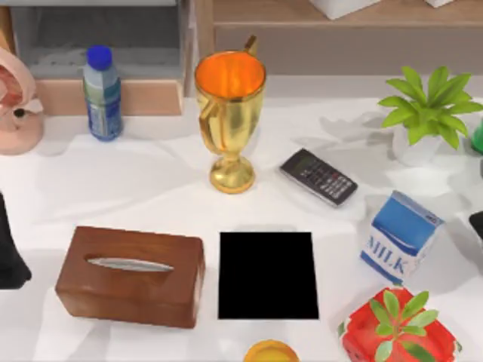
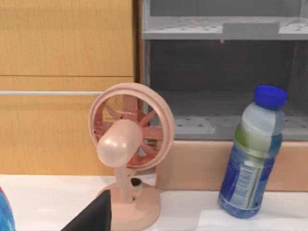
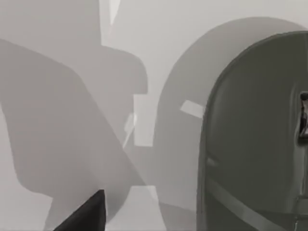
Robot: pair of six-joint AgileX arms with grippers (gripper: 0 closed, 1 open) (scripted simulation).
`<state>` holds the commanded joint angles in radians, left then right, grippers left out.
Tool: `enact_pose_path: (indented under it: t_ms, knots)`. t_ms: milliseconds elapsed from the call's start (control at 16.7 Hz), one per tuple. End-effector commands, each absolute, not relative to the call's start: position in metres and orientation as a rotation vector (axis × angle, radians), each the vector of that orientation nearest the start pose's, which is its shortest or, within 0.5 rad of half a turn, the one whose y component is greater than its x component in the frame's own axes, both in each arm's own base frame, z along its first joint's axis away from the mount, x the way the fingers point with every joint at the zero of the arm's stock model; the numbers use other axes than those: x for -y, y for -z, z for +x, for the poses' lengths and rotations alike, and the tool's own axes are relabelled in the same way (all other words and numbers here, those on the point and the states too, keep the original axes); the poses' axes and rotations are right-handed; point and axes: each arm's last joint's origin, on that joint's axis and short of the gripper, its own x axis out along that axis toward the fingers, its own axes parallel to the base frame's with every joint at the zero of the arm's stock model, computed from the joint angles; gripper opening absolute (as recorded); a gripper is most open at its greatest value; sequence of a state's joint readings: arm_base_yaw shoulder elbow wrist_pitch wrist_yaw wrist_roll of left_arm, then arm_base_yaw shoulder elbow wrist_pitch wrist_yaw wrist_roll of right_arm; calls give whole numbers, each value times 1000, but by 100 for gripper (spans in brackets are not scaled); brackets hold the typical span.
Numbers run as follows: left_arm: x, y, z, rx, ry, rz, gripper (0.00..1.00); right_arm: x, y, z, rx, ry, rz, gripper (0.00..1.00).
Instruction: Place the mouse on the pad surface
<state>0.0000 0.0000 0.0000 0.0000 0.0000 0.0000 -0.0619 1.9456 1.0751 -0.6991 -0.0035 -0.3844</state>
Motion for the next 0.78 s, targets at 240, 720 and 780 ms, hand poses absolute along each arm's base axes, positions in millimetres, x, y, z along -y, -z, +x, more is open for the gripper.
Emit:
enact_pose_path:
  t_ms: [240,720,780]
  knots:
    - [1,-160,106,0,0,0,100,20,-115,318,-1563,-259,-261,0]
    - [1,-160,106,0,0,0,100,21,-172,321,-1591,-262,-256,0]
    - [1,-160,106,0,0,0,100,21,-182,320,-1598,-264,-257,0]
